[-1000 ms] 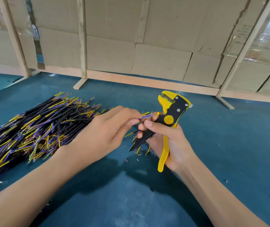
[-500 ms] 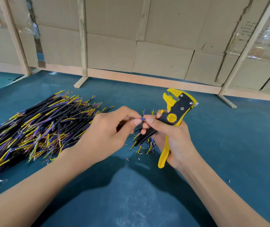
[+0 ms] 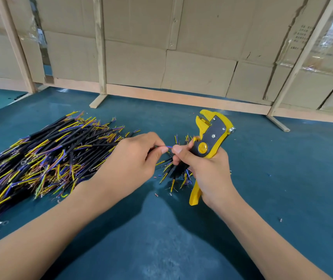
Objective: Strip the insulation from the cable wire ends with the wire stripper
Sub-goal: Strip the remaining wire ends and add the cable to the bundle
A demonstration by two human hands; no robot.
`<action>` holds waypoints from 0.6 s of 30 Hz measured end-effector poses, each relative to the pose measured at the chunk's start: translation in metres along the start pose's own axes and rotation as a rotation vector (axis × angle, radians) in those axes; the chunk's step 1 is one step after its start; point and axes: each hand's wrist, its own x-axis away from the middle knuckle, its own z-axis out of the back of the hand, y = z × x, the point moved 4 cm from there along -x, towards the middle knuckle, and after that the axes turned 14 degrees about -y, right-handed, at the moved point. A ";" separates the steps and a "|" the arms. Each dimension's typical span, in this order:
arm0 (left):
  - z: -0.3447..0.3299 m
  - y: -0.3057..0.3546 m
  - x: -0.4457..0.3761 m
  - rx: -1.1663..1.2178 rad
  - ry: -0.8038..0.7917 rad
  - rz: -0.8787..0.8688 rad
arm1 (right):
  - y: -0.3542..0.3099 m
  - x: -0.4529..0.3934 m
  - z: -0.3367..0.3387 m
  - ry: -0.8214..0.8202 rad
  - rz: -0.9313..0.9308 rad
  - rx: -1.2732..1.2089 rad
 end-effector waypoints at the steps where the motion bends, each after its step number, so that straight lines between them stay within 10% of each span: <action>1: -0.001 0.000 0.000 0.003 0.005 0.020 | 0.000 0.000 0.000 0.002 0.002 0.026; 18: -0.005 0.004 -0.004 0.818 -0.123 0.137 | -0.014 0.006 -0.002 0.037 0.204 0.112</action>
